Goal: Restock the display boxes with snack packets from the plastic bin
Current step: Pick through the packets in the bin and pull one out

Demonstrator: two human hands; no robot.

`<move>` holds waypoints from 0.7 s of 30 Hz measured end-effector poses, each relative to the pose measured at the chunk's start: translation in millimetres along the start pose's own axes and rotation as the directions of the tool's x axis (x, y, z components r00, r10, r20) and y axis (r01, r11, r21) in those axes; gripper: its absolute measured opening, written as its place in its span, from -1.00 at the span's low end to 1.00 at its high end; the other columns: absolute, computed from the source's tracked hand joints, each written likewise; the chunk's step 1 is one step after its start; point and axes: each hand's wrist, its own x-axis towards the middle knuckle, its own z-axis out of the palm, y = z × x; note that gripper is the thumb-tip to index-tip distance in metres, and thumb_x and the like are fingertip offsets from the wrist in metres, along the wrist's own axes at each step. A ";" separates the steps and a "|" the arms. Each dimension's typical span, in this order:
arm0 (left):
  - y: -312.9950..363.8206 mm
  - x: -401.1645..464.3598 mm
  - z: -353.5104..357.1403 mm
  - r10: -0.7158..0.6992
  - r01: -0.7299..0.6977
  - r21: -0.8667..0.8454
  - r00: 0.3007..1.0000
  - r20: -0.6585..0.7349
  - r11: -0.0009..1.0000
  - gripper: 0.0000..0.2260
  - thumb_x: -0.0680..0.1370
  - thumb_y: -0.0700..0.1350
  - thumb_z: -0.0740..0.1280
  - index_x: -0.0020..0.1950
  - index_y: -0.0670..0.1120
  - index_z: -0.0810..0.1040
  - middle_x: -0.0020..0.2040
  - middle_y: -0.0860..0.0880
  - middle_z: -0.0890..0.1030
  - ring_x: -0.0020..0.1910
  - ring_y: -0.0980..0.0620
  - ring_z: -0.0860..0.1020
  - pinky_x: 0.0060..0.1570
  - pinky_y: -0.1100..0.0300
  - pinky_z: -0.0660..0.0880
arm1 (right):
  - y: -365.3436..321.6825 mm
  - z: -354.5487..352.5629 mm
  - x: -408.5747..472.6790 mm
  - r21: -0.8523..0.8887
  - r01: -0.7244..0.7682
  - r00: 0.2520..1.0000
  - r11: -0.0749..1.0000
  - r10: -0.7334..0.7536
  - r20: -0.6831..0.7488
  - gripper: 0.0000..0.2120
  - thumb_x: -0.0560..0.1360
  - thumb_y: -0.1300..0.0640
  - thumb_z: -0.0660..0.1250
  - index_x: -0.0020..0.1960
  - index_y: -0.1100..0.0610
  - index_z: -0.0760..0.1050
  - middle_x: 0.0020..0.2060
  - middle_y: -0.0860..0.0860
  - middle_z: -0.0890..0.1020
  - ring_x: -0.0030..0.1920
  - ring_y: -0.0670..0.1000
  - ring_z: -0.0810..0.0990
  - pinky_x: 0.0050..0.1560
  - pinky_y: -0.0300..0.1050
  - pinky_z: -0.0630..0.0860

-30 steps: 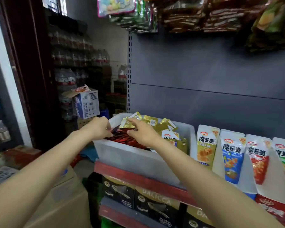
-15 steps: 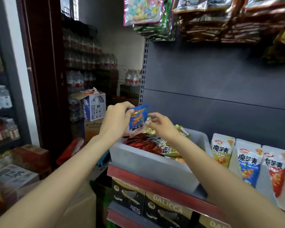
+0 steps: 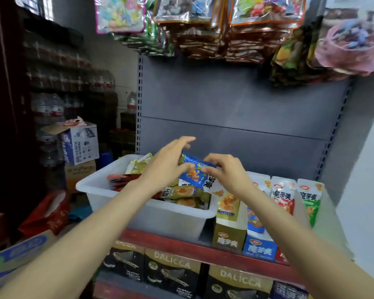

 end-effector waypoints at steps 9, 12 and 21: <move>64.4 21.8 62.4 -0.199 0.179 -0.398 0.980 -0.009 0.900 -0.94 0.42 -0.18 0.47 -0.17 -0.08 0.61 -0.31 -0.07 0.64 -0.49 0.18 0.54 -0.38 0.37 0.44 | 69.9 -72.5 -56.3 0.583 -0.265 0.876 0.768 0.444 -0.187 -0.93 0.44 0.23 0.43 -0.09 0.19 0.57 -0.31 0.06 0.63 -0.38 -0.07 0.58 -0.34 -0.25 0.54; 78.5 29.2 88.2 -0.119 0.171 -0.350 0.979 0.164 0.921 -0.93 0.41 -0.18 0.48 -0.18 -0.12 0.61 -0.31 -0.04 0.66 -0.41 0.21 0.56 -0.29 0.33 0.42 | 87.8 -86.6 -62.3 0.620 -0.215 0.861 0.754 0.446 -0.245 -0.87 0.49 0.29 0.35 -0.22 0.15 0.55 -0.35 0.06 0.58 -0.39 -0.06 0.53 -0.35 -0.20 0.55; 108.3 51.8 128.8 -0.074 0.100 -0.230 0.990 0.121 0.968 -0.81 0.45 -0.13 0.41 0.03 0.03 0.54 -0.19 0.12 0.65 -0.16 0.09 0.62 -0.04 0.10 0.54 | 110.5 -100.7 -47.2 0.190 -0.167 0.893 0.968 0.230 -0.387 -0.91 0.50 0.22 0.35 -0.19 0.13 0.54 -0.35 0.00 0.58 -0.34 0.04 0.58 -0.18 0.07 0.60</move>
